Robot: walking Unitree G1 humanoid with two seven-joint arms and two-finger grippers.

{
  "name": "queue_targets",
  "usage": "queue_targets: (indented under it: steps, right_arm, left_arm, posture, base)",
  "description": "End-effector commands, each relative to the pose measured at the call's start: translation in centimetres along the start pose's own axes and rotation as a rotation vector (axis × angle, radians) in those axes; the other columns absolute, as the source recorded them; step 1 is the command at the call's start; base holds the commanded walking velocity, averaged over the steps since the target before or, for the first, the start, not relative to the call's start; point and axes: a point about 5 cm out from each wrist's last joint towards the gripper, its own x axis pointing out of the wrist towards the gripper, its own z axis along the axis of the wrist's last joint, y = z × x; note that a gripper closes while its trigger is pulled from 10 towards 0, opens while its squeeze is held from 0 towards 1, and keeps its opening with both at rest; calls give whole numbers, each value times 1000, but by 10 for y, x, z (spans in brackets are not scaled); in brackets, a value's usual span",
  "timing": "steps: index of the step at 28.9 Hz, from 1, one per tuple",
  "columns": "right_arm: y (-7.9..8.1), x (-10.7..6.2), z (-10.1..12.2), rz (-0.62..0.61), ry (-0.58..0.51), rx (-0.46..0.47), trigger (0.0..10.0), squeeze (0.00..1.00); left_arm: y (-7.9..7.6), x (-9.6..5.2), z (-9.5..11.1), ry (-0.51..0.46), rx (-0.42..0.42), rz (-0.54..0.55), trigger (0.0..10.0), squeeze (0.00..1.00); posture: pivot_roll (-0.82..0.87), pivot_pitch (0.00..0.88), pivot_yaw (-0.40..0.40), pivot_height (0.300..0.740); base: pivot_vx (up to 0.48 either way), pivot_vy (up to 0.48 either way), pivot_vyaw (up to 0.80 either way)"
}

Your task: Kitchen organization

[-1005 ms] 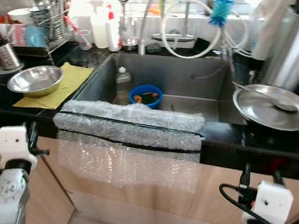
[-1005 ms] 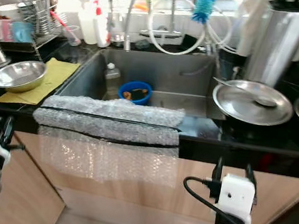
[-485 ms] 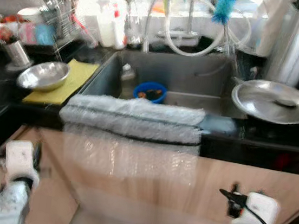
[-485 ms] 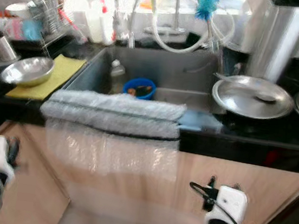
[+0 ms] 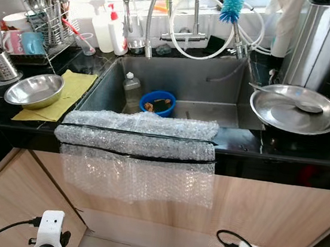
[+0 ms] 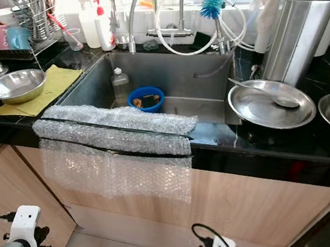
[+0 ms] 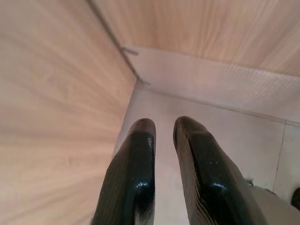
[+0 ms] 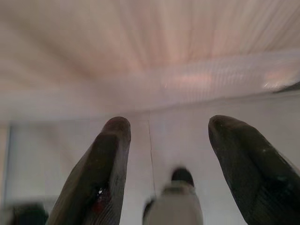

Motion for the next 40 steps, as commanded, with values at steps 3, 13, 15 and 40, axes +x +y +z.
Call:
queue_targets:
  steps: [3,13,15,40]
  right_arm:
    - [-6,-1,-5,5,18,-11,10000,0]
    - [-37,1,5,-52,34,-38,10000,0]
    - [-37,2,6,-54,37,-36,10000,0]
    - [-33,3,5,-53,68,-31,10000,0]
  left_arm:
    - [0,0,-6,27,-74,33,10000,0]
    - [-25,1,-17,66,-125,11,10000,0]
    - [-25,0,-18,74,-127,10,10000,0]
    - [-16,-7,-39,180,-81,14,10000,0]
  posture:
    - [-66,0,89,740]
    - [-77,0,48,740]
    - [-81,0,47,740]
    - [-69,0,75,740]
  base:
    - [0,0,0]
    - [0,0,0]
    - [0,0,0]
    - [0,0,0]
